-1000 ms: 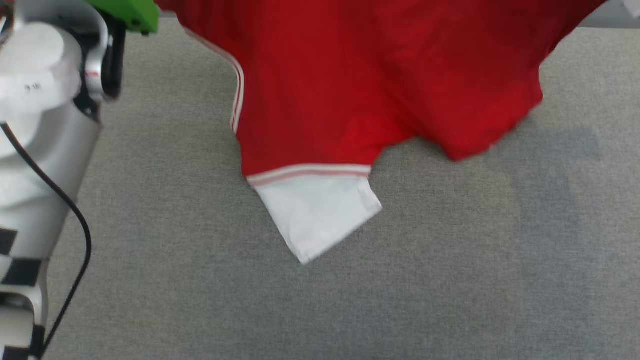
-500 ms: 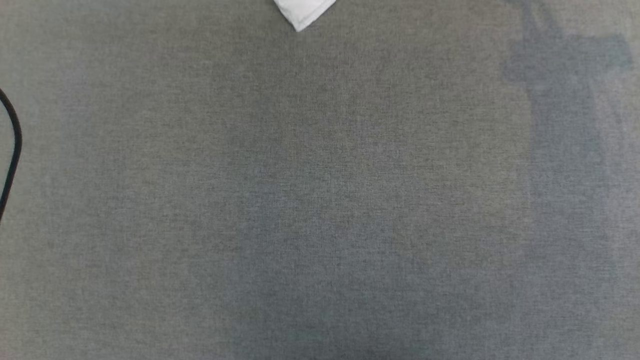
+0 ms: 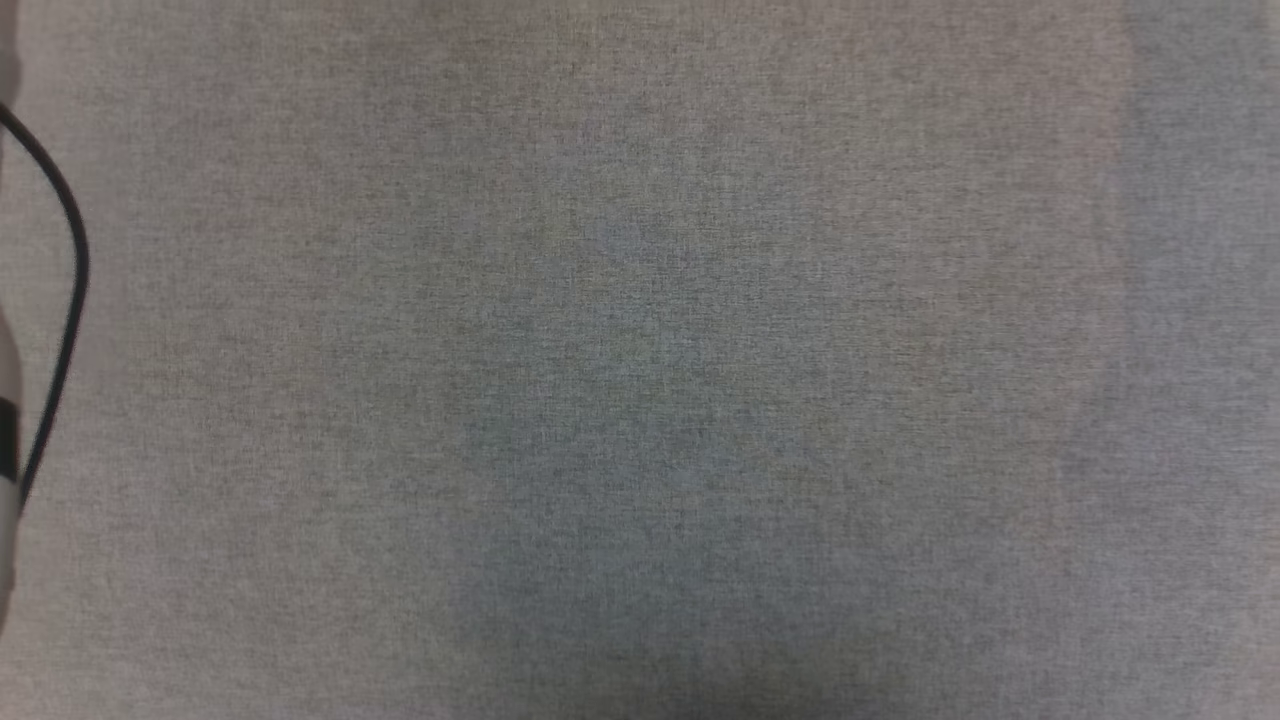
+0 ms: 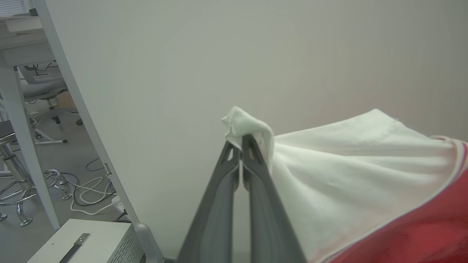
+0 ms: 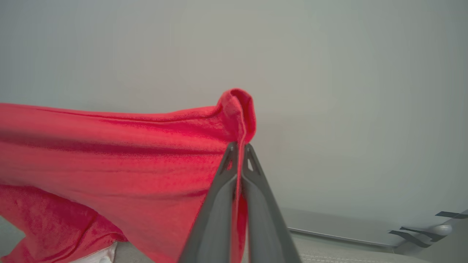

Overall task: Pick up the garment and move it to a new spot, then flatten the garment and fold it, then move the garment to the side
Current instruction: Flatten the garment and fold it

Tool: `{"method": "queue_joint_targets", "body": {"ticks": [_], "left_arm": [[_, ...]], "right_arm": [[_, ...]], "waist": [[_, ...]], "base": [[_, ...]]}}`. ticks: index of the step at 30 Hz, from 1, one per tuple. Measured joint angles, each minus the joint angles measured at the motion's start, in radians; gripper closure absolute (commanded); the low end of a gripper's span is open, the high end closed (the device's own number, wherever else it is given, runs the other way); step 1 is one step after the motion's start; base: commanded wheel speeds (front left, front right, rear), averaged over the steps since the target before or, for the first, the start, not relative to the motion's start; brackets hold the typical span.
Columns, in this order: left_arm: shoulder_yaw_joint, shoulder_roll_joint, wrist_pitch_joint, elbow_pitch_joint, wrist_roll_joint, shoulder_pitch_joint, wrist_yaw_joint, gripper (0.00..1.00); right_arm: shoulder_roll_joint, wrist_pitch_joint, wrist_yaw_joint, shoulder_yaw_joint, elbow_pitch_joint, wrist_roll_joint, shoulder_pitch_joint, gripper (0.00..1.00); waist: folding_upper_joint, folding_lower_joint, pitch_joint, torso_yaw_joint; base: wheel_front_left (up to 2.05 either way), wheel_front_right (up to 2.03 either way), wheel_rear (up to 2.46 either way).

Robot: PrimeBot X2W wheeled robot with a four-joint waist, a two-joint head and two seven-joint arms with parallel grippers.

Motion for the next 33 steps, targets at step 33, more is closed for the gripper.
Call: {"method": "queue_joint_targets", "body": {"ticks": [33], "left_arm": [[0.026, 0.048, -0.012, -0.351, -0.180, 1.057, -0.034, 1.00]], "right_arm": [[-0.162, -0.124, 0.000, 0.205, -0.309, 0.289, 0.919, 1.00]], "waist": [[0.0000, -0.0003, -0.273, 0.024]], "base": [[0.00, 0.00, 0.00]]}}
